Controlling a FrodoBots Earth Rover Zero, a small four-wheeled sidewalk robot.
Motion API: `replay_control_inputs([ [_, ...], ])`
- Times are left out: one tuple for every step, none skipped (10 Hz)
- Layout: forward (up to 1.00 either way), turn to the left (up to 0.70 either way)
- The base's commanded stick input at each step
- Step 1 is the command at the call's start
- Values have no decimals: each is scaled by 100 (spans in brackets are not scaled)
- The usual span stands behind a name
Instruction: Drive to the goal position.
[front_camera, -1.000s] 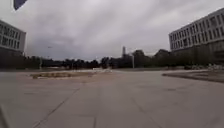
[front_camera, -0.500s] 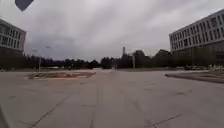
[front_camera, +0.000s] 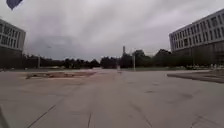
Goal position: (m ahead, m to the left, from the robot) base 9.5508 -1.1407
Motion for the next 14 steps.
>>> replay_control_inputs([
  [70,0],
  [70,0],
  [70,0],
  [70,0],
  [70,0],
  [70,0],
  [70,0],
  [70,0],
  [70,0],
  [70,0],
  [70,0],
  [70,0],
  [70,0],
  [70,0],
])
